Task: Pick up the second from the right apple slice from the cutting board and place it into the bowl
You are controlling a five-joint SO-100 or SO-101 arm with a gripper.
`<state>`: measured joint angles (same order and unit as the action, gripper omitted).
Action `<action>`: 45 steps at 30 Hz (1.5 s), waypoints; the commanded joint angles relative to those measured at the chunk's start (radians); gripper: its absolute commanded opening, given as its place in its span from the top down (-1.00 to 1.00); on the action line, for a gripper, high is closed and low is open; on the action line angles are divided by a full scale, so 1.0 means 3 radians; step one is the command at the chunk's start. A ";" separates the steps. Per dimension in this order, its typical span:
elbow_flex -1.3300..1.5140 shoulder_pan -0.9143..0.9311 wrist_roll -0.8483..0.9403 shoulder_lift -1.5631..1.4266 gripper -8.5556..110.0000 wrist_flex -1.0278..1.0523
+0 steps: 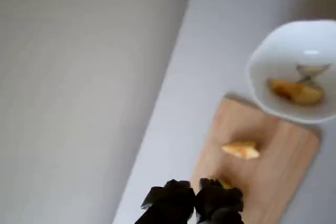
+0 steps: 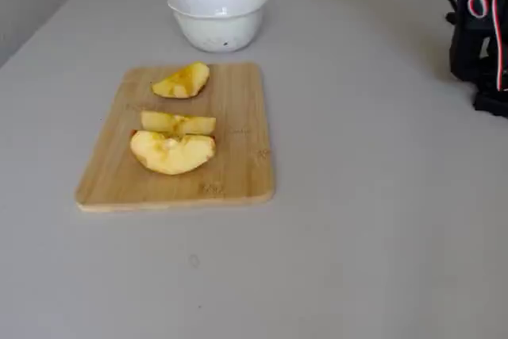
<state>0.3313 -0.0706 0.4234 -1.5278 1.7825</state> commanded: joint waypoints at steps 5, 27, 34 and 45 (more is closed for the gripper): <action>0.1488 -0.0603 -0.0752 -0.2516 0.86 0.0102; 0.6877 -0.0046 -0.1299 -0.5875 0.86 -0.1120; 0.7859 0.0210 -0.1232 -0.5875 0.86 -0.1416; 0.8514 0.0291 -0.1202 -0.5875 0.86 -0.1703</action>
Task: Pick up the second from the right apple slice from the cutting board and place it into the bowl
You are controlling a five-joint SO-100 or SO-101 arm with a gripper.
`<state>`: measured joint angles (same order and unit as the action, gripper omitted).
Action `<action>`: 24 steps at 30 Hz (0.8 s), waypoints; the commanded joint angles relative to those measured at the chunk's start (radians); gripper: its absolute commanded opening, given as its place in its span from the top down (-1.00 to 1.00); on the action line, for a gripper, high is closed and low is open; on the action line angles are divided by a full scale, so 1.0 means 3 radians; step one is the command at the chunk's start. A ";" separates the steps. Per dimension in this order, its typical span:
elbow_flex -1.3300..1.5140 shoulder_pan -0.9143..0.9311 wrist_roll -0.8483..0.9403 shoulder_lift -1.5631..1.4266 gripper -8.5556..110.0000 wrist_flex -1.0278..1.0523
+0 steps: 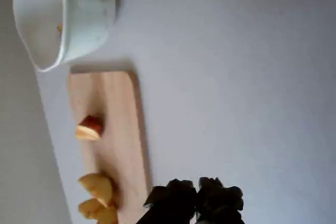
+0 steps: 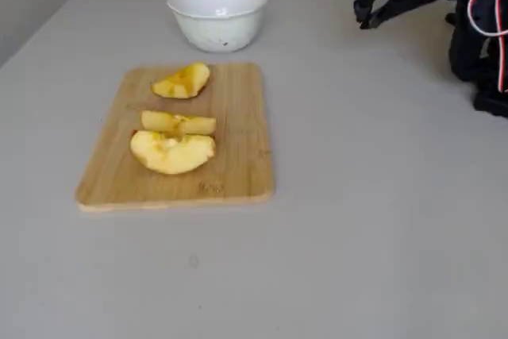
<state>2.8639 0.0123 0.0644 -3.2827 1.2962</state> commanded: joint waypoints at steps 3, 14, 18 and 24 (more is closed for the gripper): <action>0.0210 0.0036 -0.0010 -0.0026 0.86 -0.0118; 0.0404 -0.0036 -0.0072 -0.0026 0.85 -0.0256; 0.0404 -0.0036 -0.0066 -0.0026 0.85 -0.0251; 0.0404 -0.0036 -0.0066 -0.0026 0.86 -0.0251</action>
